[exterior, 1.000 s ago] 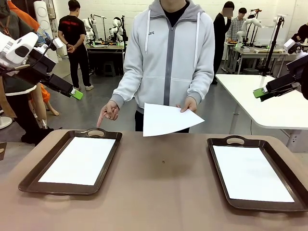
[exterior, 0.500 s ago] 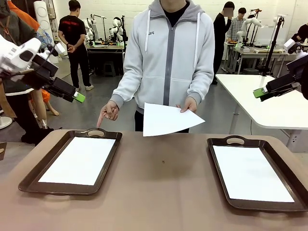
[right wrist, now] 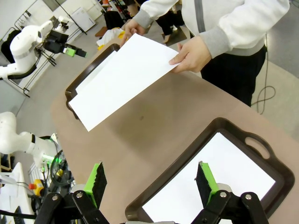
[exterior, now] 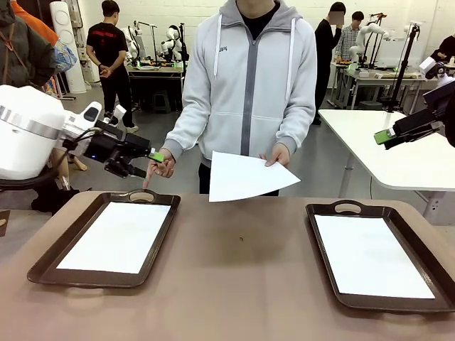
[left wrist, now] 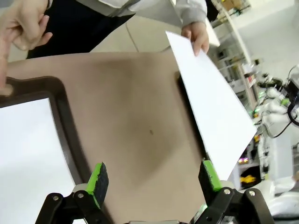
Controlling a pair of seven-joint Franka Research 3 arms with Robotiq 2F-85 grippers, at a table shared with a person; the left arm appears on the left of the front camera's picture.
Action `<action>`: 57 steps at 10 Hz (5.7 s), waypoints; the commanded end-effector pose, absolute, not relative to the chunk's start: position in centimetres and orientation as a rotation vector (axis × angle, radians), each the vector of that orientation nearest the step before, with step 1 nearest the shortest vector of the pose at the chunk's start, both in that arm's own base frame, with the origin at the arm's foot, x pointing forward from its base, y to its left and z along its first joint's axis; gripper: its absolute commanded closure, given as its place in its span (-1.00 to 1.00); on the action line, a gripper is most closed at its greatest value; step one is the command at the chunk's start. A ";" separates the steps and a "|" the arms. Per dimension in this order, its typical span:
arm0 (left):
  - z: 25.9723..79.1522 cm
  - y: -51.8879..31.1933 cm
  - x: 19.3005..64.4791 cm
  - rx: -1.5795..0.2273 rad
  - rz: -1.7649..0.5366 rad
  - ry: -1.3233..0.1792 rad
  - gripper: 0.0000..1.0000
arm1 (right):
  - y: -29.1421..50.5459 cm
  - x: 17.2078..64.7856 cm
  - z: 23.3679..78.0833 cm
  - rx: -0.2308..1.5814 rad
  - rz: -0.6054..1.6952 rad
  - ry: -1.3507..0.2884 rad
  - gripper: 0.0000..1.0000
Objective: Sort the A4 documents.
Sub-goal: Receive the A4 Paper, then place the A4 Paper in the designated Handle tray.
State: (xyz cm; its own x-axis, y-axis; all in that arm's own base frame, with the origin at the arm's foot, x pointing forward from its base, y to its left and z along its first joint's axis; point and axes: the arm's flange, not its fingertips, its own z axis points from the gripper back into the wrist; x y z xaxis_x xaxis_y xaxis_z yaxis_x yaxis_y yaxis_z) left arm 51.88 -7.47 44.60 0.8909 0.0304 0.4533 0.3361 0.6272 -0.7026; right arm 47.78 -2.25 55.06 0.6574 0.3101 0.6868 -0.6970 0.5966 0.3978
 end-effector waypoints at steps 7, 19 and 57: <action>40.0 -14.8 57.3 -1.149 0.003 -0.372 -1.00 | -2.2 47.8 55.0 0.711 0.631 -0.606 -1.00; 37.8 -20.5 58.1 -1.384 0.025 -0.224 -1.00 | -2.2 47.8 55.0 0.711 0.631 -0.606 -1.00; 42.2 -14.5 54.7 -1.077 -0.145 -0.063 0.98 | -2.2 47.8 55.0 0.711 0.631 -0.606 -1.00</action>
State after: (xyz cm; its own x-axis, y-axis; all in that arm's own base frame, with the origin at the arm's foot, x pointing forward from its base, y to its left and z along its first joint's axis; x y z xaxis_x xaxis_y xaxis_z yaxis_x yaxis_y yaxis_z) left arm 56.06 -15.84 41.05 0.9827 -0.0780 0.1679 0.1851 0.4210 -0.8880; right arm 47.78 -2.24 55.05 0.6575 0.3103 0.6866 -0.6971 0.5964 0.3980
